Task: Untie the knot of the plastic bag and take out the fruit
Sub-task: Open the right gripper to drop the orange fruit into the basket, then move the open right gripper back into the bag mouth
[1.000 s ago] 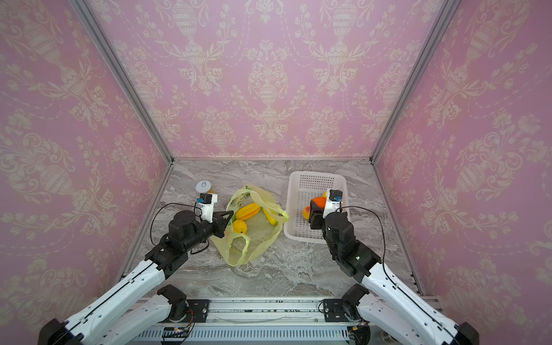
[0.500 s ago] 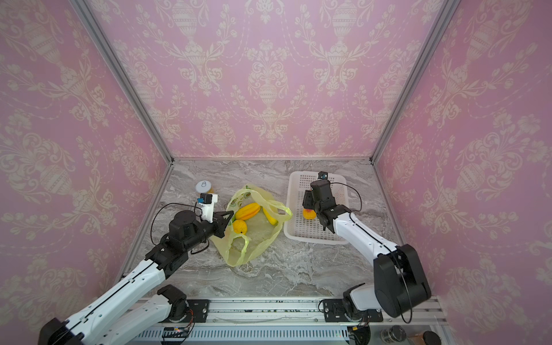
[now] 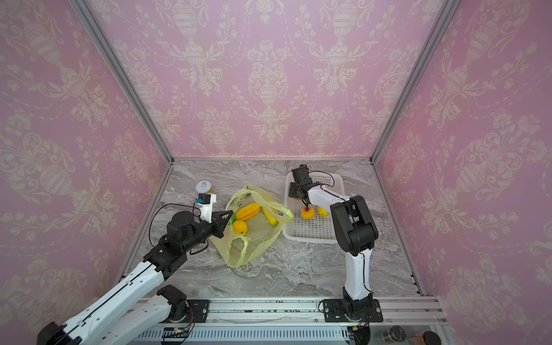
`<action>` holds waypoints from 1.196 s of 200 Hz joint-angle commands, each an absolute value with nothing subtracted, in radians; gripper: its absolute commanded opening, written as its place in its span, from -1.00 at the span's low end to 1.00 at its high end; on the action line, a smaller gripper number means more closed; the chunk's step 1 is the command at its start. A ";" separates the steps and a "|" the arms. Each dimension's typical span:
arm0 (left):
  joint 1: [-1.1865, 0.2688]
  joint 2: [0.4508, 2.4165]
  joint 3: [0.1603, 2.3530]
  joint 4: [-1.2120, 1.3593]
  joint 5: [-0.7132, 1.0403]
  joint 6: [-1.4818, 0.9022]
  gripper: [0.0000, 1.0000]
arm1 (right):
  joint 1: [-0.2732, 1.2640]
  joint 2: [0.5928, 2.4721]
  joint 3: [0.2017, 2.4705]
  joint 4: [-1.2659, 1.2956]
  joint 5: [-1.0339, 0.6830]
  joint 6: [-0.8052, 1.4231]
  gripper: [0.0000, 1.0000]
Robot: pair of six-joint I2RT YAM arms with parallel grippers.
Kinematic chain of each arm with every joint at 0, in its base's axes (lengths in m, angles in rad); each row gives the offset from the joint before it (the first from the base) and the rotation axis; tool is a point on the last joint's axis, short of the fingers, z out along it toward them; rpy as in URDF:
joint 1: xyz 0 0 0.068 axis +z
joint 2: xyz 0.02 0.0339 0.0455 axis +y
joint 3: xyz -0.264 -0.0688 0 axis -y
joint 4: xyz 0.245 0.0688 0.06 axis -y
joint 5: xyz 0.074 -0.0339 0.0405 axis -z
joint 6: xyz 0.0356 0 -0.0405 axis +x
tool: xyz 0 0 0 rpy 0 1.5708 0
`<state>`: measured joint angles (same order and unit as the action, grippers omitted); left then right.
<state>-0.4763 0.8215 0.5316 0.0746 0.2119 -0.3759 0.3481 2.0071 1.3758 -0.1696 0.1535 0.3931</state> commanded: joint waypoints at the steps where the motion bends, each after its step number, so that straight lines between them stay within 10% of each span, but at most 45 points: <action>1: -0.483 0.816 0.525 0.077 0.204 -0.371 -0.95 | 0.343 2.004 1.402 -0.189 0.133 0.387 -0.24; 84: -0.483 0.831 0.522 0.086 0.202 -0.371 -0.95 | 0.344 1.940 1.336 -0.145 0.158 0.384 0.60; 217: -0.483 0.833 0.523 0.089 0.211 -0.374 -0.96 | 0.402 1.142 0.899 -0.126 0.182 0.397 0.67; 239: -0.483 0.831 0.520 0.092 0.205 -0.375 -0.95 | 0.460 1.000 0.867 -0.130 0.150 0.384 0.43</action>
